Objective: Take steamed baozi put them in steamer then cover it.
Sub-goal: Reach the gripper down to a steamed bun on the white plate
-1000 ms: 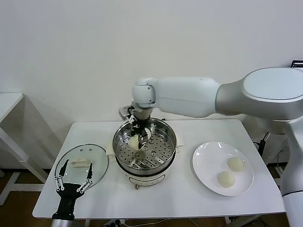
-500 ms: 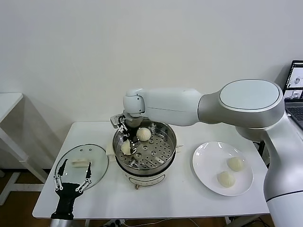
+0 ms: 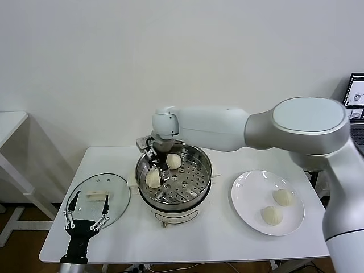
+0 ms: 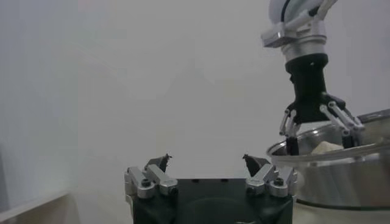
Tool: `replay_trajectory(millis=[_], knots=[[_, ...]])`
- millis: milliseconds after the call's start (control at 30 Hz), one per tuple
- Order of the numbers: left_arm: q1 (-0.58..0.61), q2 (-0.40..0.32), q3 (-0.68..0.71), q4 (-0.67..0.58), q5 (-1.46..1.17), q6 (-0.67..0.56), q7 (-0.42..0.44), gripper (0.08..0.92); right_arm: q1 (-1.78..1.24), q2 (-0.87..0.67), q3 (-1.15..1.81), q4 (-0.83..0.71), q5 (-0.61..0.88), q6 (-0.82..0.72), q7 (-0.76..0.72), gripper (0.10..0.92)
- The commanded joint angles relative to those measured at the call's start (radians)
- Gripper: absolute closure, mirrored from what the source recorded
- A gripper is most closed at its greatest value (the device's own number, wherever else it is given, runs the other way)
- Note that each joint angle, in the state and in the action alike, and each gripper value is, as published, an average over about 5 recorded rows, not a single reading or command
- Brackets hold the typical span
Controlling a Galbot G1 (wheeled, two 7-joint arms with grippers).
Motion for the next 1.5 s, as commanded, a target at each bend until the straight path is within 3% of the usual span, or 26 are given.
replay_trajectory(millis=[33, 333, 533, 900, 1500], knots=[[0.0, -0.001, 0.005, -0.003, 0.004, 0.003, 0.0, 0.177, 0.098, -0.274, 0.076, 0.144, -0.098, 0.058, -0.127, 0.203], [0.003, 0.002, 0.019, -0.006, 0.018, 0.005, 0.0, 0.177, 0.125, -0.705, 0.071, 0.22, -0.248, 0.182, -0.359, 0.203], [0.01, 0.0, 0.027, -0.005, 0.029, 0.003, 0.0, 0.177, 0.0, -0.84, 0.044, 0.234, -0.336, 0.217, -0.359, 0.203], [0.018, -0.008, 0.021, 0.008, 0.034, -0.001, 0.0, 0.177, -0.274, -0.867, 0.07, 0.209, -0.433, 0.198, -0.17, 0.203], [-0.002, -0.008, -0.007, 0.019, 0.03, 0.016, -0.009, 0.177, -0.454, -0.831, 0.186, 0.161, -0.455, 0.136, -0.021, 0.203]])
